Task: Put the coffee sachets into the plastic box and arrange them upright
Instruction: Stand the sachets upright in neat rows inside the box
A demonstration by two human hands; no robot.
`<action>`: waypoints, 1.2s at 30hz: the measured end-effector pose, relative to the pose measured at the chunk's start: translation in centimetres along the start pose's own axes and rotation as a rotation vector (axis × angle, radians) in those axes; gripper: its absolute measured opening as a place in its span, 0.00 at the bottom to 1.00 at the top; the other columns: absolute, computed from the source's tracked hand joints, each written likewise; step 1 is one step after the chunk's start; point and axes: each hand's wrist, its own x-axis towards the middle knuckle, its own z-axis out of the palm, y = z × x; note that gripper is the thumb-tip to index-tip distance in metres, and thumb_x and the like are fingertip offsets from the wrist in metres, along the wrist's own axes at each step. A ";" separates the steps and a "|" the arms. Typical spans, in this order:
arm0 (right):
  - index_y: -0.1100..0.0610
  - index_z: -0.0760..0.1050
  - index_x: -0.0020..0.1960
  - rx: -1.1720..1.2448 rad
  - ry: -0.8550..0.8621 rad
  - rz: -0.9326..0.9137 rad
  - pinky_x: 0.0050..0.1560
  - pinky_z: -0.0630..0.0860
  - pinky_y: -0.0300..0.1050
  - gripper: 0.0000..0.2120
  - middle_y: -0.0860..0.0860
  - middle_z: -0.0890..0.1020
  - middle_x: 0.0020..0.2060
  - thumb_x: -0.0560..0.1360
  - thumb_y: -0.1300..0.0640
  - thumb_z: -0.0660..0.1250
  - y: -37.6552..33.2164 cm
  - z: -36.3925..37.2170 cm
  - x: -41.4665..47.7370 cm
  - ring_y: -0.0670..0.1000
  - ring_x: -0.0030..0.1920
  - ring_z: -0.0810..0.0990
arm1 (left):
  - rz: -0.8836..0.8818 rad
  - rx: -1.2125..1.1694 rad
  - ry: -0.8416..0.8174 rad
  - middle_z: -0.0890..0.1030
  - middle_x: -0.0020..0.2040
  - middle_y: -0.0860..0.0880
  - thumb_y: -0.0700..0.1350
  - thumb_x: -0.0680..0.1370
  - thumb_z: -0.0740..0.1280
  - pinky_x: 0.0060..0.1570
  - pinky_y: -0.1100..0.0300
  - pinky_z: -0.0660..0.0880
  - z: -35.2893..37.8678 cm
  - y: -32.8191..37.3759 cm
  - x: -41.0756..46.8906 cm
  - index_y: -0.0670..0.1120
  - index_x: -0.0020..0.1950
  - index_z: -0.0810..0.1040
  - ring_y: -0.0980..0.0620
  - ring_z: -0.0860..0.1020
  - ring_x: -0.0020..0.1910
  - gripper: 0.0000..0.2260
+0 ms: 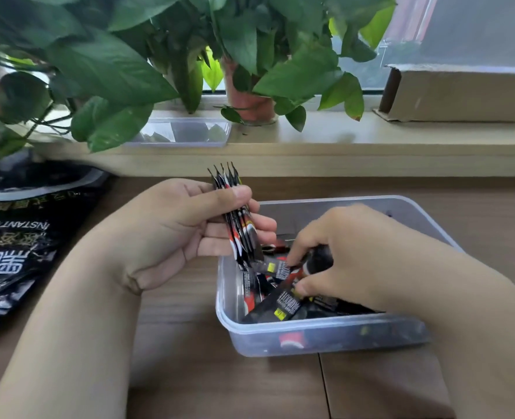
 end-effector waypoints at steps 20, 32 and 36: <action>0.44 0.80 0.41 0.114 0.311 -0.035 0.40 0.67 0.24 0.04 0.37 0.82 0.34 0.74 0.52 0.70 2.7 -2.0 -1.2 0.35 0.40 0.77 | 0.026 -0.038 0.059 0.85 0.46 0.33 0.45 0.71 0.67 0.35 0.56 0.84 0.2 0.0 0.2 0.33 0.52 0.78 0.40 0.87 0.43 0.16; 0.42 0.86 0.44 0.393 0.819 -0.118 0.40 0.72 0.24 0.04 0.38 0.83 0.36 0.70 0.49 0.74 -1.8 -0.3 -1.2 0.38 0.40 0.81 | 0.082 -0.170 0.034 0.86 0.43 0.36 0.44 0.69 0.70 0.34 0.57 0.83 1.9 0.3 -0.2 0.36 0.47 0.84 0.44 0.87 0.39 0.13; 0.46 0.82 0.60 0.327 0.560 -0.238 0.50 0.71 0.26 0.16 0.37 0.79 0.48 0.74 0.44 0.67 -1.9 0.4 -0.5 0.39 0.49 0.79 | 0.090 -0.234 0.059 0.85 0.46 0.34 0.43 0.70 0.71 0.34 0.58 0.83 2.2 0.1 0.0 0.33 0.51 0.83 0.44 0.86 0.39 0.15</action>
